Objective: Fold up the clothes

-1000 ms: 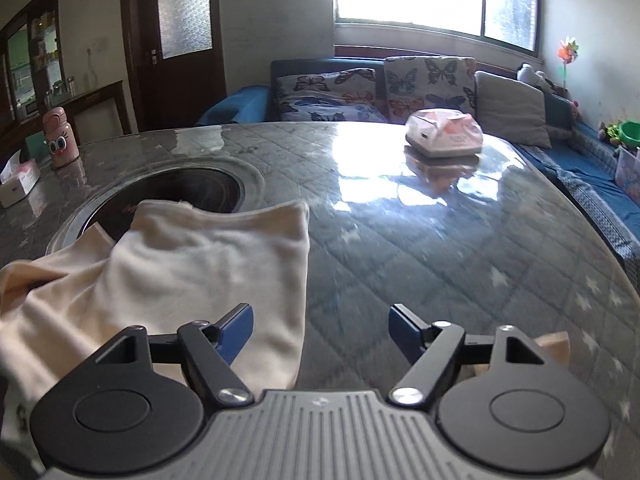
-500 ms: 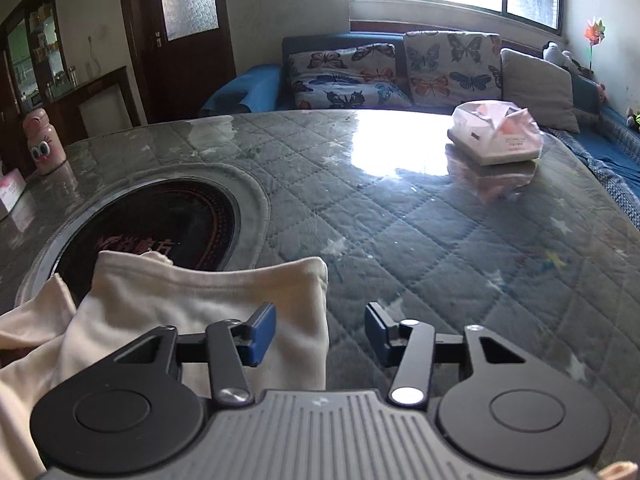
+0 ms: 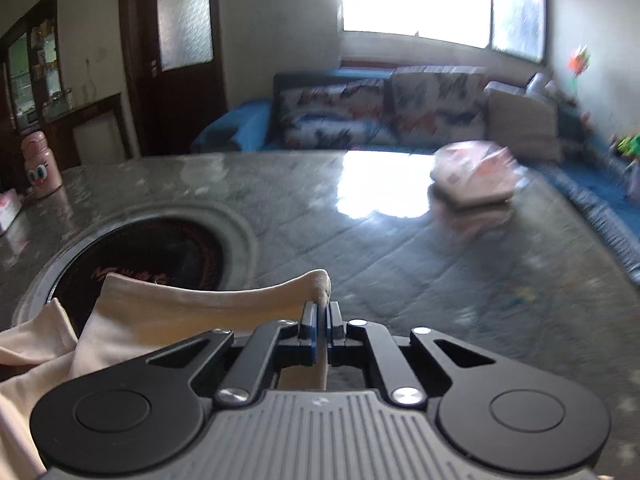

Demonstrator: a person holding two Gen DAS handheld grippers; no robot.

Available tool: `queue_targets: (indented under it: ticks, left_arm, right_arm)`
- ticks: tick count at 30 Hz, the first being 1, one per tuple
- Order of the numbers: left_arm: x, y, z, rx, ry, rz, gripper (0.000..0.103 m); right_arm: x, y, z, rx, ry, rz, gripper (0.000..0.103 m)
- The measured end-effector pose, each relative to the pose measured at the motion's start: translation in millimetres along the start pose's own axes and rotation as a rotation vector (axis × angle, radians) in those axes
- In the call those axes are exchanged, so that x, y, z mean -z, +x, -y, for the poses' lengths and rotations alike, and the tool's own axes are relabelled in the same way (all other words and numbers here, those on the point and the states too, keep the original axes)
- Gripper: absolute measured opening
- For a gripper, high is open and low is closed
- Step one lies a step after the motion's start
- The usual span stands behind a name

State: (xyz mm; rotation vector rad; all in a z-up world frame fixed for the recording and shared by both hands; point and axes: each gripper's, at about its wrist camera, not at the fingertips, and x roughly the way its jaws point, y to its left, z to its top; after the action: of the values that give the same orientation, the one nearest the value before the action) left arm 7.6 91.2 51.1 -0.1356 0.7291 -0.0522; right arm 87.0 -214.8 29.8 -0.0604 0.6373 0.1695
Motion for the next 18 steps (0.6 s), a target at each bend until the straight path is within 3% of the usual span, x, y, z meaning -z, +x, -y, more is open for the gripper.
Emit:
queue_targets:
  ticks: [4, 8, 15, 17, 18]
  left_arm:
    - [-9, 18, 17, 0.039, 0.028, -0.022, 0.072]
    - [-17, 37, 36, 0.064, 0.089, -0.037, 0.075]
    - [-30, 80, 61, 0.106, 0.157, -0.073, 0.072]
    - [-35, 95, 62, 0.11, 0.15, -0.083, 0.054]
    - [-37, 101, 62, 0.111, 0.144, -0.088, 0.051]
  right_arm:
    - [11, -27, 18, 0.089, 0.035, 0.03, 0.004]
    - [30, -35, 37, 0.147, 0.093, -0.005, 0.004]
    - [51, -24, 49, 0.154, 0.134, -0.091, 0.005]
    - [51, -23, 49, 0.154, 0.138, -0.088, 0.012]
    - [51, -23, 50, 0.155, 0.141, -0.085, 0.014]
